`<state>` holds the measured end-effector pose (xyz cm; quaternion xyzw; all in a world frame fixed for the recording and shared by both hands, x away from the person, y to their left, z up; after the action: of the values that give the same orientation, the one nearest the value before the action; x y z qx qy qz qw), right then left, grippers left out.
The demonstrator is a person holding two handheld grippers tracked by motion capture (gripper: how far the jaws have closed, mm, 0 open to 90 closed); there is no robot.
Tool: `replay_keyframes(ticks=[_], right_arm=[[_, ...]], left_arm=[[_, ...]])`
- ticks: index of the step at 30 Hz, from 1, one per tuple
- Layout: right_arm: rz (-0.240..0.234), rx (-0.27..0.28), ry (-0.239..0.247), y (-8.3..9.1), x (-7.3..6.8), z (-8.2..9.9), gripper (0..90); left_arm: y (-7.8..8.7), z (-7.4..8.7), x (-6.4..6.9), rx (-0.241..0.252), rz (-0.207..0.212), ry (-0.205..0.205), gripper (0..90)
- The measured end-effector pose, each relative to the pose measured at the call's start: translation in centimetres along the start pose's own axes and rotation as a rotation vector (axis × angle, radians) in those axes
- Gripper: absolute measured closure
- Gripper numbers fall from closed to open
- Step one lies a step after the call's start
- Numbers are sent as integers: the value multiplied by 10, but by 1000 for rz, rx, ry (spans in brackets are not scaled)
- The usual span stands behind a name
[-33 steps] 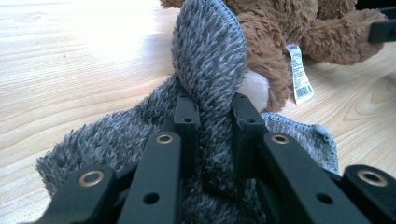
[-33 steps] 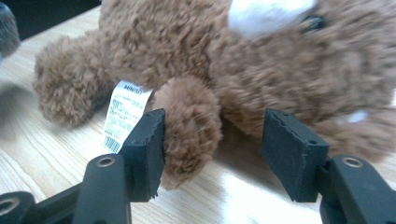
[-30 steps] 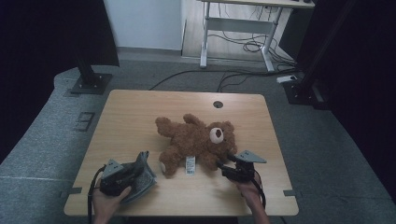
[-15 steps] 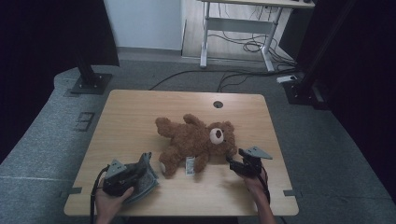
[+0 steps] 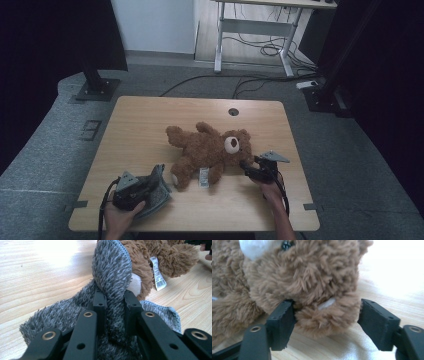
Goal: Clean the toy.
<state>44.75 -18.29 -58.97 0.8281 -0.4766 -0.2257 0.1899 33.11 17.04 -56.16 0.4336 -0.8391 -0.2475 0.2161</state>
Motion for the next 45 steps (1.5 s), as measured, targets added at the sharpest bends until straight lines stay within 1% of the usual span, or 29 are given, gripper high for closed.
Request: replay_keyframes(ticks=[2,4,6,10,13,16,18,20,23,25,26,27,30,33,35,37,39,41,42,43,44,45], right_arm=[[-22,-13,2,-2,-1,2,383],[-35,-13,11,-2,-4,3,465],[-25,-7,30,-2,-5,2,543],[-31,-10,27,-3,-6,2,659],[-23,-4,24,-2,-6,2,744],[-22,-8,30,-1,-6,2,775],[-22,-11,35,-1,-7,3,787],[-20,-11,45,0,-8,3,791],[-23,-10,48,1,-9,4,797],[-27,-9,51,2,-10,5,801],[-29,-9,54,3,-10,5,804],[-29,-7,57,4,-11,5,806],[-32,-6,62,6,-14,6,811],[-33,-4,70,8,-18,7,815],[-39,-1,70,9,-20,8,816],[-40,0,78,11,-21,9,819],[-41,1,78,12,-22,9,820],[-42,-8,63,12,-21,10,822],[-43,-11,61,11,-21,11,823],[-45,-14,62,11,-21,12,823],[-48,-15,63,11,-21,12,824],[-50,-15,66,11,-21,13,824]], left_arm=[[0,0,0,-1,1,-1,752],[-1,0,1,-2,3,-4,752],[0,0,2,-1,2,-5,752],[1,-1,2,5,2,-6,752],[2,-4,3,15,3,-7,752],[4,-9,8,31,8,-17,752],[4,-15,14,41,16,-27,752],[3,-26,22,56,28,-43,752],[0,-47,39,88,50,-76,752],[-9,-64,54,100,68,-105,752],[-15,-72,61,101,72,-122,752],[-23,-80,68,98,79,-138,752],[-51,-97,93,78,122,-169,752],[-83,-105,113,40,150,-189,752],[-104,-106,121,8,158,-193,752],[-121,-102,125,-30,164,-188,752],[-133,-95,123,-61,173,-166,752],[-136,-88,118,-72,180,-154,753],[-136,-84,115,-73,193,-135,753],[-134,-81,111,-75,219,-111,753],[-131,-78,108,-78,252,-76,753],[-128,-75,104,-82,272,-57,754]])
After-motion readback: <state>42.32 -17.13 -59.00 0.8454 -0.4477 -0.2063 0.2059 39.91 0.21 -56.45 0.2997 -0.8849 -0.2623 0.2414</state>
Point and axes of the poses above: each handheld gripper's, and its own axes: y roughly backward along the jaws, z roughly out of its underside, x roughly to its right, the point moved 10 cm from there along -y, roughly forward along the jaws, and after that the axes turned 3 degrees about -x, right-handed, at the moved point
